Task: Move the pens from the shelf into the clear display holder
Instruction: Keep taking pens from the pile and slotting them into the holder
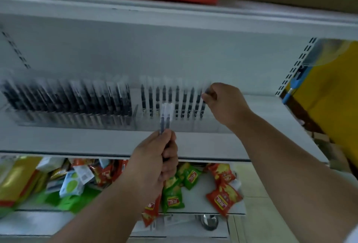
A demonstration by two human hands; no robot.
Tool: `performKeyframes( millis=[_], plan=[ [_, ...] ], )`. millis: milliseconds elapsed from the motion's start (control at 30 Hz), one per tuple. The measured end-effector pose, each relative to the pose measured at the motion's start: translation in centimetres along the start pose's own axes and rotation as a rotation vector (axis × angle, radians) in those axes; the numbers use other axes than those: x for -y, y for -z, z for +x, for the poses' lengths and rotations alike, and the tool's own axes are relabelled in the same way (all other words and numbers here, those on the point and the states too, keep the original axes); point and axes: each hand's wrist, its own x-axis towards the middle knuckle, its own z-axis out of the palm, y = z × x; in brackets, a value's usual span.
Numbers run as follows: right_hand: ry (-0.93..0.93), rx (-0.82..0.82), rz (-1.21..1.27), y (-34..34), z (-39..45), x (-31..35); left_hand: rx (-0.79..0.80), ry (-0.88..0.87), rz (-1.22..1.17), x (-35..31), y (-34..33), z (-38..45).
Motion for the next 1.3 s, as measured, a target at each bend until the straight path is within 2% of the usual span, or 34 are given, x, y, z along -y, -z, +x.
performKeyframes(
  millis=[100,233,367,433,500,600,700,800,1033,1133,1300],
  plan=[
    [-0.026,-0.012,0.004,0.0,-0.1,-0.2,-0.003,-0.006,-0.006,0.4,-0.2,0.2],
    [-0.081,-0.078,0.126,0.8,-2.3,0.4,0.019,-0.021,0.046,0.4,-1.0,1.0],
    [-0.105,0.181,0.522,1.6,-4.3,2.0,0.070,-0.037,0.165,0.7,-2.2,1.6],
    [-0.076,0.228,0.627,1.8,-4.9,2.2,0.092,-0.037,0.199,1.0,-2.9,1.8],
    [-0.091,0.155,0.692,2.2,-5.0,1.7,0.102,-0.040,0.207,1.2,-3.3,2.0],
    [-0.181,-0.120,0.780,3.5,-4.2,0.6,0.062,-0.050,0.190,1.3,-3.1,2.3],
    [-0.137,-0.411,0.635,4.5,-3.2,-0.4,0.010,-0.052,0.158,1.3,-2.6,2.6],
    [-0.005,-0.507,0.381,4.4,-2.5,-0.9,-0.006,-0.047,0.136,1.3,-2.4,2.8],
    [0.110,-0.385,0.122,2.4,-1.4,-1.1,-0.027,-0.046,0.103,1.3,-1.8,2.9],
    [0.081,-0.262,0.077,1.2,-1.2,-1.1,-0.028,-0.044,0.096,1.3,-1.7,3.0],
    [-0.005,-0.184,0.020,0.6,-0.8,-1.2,-0.016,-0.053,0.098,1.4,-1.8,3.3]
  ],
)
